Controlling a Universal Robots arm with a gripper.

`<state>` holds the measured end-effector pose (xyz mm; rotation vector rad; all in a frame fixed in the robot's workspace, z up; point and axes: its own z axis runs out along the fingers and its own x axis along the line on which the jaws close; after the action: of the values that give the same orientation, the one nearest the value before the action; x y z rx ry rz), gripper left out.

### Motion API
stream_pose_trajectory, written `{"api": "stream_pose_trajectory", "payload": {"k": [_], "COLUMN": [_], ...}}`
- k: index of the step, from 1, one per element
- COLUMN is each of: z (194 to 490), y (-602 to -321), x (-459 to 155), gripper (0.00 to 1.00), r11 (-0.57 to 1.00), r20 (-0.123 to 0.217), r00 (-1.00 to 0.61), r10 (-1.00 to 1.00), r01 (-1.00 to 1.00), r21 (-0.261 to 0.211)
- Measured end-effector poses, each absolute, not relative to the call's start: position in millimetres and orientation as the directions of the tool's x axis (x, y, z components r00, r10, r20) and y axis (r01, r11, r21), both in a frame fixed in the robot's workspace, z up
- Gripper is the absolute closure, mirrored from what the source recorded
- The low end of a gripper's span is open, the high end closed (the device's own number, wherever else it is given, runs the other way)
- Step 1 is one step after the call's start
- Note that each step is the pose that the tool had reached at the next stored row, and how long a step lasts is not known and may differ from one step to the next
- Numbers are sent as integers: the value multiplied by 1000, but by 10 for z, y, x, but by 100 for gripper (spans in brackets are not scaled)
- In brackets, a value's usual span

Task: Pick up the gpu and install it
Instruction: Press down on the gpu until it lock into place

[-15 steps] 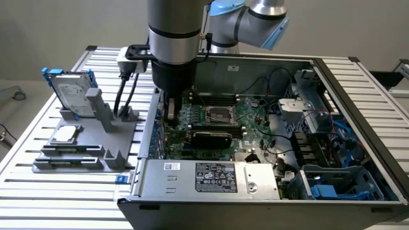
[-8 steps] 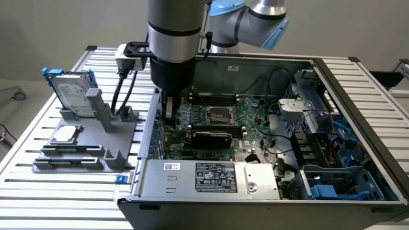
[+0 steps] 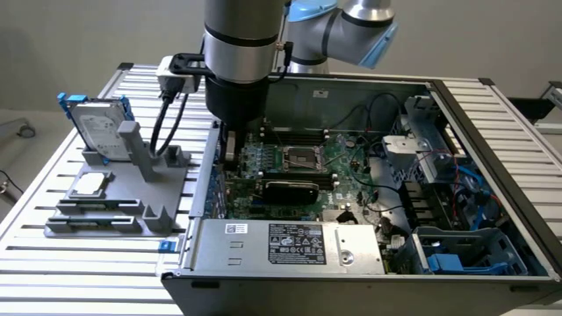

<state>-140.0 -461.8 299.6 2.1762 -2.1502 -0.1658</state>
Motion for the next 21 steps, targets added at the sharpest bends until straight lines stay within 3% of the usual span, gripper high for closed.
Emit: {"api": "stream_pose_trajectory", "payload": {"k": [21], "z": [3016], "y": [-4616], "x": [-1333], "gripper": [89], "r11": [-9], "r20": [4], "r00": [9], "r10": [-1000], "r01": [-986], "r21": [166]}}
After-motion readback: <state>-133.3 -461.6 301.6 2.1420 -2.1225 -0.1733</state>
